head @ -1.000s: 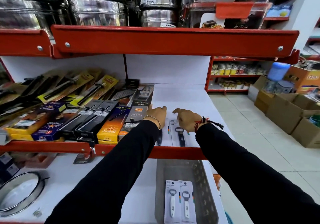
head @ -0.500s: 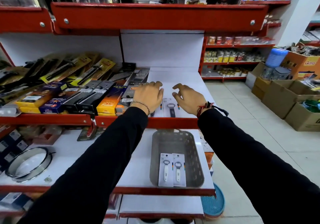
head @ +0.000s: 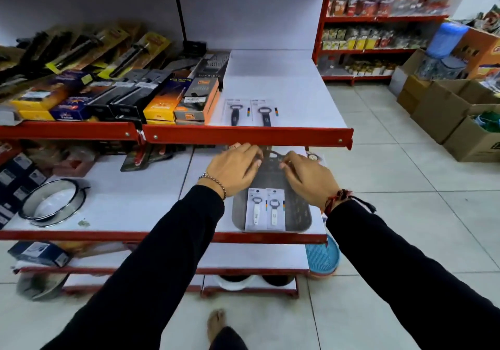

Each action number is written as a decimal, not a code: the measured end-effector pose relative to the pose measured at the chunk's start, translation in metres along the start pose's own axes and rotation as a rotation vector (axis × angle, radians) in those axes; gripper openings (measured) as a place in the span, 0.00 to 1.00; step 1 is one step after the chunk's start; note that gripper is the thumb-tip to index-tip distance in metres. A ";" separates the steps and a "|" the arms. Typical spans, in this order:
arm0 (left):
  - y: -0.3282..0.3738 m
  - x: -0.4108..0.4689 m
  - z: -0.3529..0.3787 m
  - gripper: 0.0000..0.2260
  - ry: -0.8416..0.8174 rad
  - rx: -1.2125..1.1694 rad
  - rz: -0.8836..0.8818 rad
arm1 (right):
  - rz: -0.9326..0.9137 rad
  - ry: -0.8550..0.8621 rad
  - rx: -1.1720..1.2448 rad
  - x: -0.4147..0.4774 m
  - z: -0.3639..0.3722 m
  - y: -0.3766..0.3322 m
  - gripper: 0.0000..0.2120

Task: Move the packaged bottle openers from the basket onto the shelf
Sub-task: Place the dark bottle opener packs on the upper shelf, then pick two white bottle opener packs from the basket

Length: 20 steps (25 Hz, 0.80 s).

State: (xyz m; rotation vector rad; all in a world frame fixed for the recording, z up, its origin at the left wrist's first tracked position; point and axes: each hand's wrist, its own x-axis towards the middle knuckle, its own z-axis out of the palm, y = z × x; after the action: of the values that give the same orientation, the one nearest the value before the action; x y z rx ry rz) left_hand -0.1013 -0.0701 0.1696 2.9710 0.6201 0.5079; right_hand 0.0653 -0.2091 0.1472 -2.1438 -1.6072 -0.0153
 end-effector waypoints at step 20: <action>-0.059 0.076 0.238 0.22 -0.727 0.030 -0.244 | 0.321 -0.529 -0.082 0.082 0.192 0.104 0.24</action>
State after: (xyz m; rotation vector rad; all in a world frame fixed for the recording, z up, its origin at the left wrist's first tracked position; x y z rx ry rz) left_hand 0.0211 0.0153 -0.0395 2.7379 0.8617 -0.5780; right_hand 0.1361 -0.0874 -0.0385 -2.5930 -1.5119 0.6450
